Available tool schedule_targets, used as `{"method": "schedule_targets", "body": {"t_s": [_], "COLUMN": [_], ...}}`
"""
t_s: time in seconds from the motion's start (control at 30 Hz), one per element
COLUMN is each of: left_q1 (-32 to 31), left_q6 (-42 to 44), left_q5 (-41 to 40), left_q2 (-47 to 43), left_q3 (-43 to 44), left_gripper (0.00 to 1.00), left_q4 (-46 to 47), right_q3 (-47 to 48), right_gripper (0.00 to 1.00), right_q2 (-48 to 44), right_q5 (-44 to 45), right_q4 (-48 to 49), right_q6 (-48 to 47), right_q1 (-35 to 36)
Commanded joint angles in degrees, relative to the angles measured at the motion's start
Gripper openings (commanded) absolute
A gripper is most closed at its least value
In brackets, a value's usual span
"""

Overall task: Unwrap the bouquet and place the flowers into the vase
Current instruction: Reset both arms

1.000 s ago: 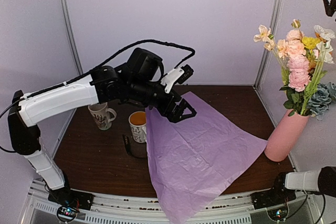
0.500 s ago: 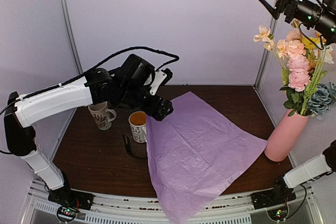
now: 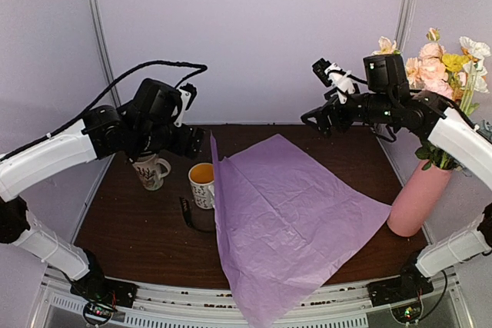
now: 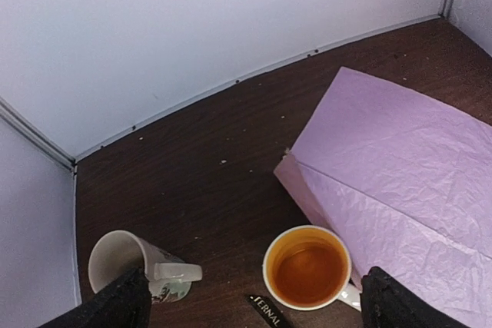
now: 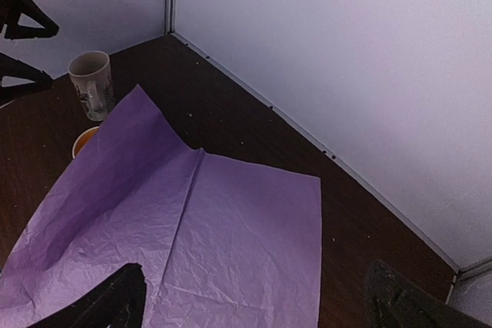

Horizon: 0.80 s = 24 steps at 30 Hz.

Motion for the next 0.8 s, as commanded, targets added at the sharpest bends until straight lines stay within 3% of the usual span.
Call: {"method": "schedule_targets", "body": {"t_s": [0.0, 0.17, 0.33, 0.77], "left_q1": [3.43, 4.16, 4.16, 4.15], "left_q6": [0.93, 0.63, -0.19, -1.29], "left_q5": [-7.07, -13.63, -17.18, -14.67], "left_q2": [-2.73, -5.37, -7.61, -6.75], "left_q3": [-4.21, -8.57, -11.87, -8.87], "left_gripper": [0.98, 0.98, 0.98, 0.98], "left_q4": [4.97, 9.98, 14.89, 14.23], "right_q3": [-9.89, -20.31, -21.82, -21.71], "right_gripper": [1.0, 1.0, 1.0, 1.0], "right_q2": [-8.21, -13.13, -16.31, -18.66], "right_q5": [12.13, 25.1, 19.27, 14.27], "right_q4": [13.7, 22.85, 22.31, 21.14], "right_q6": [5.45, 10.61, 15.43, 16.11], "right_q1": [0.27, -0.33, -4.31, -7.49]}}
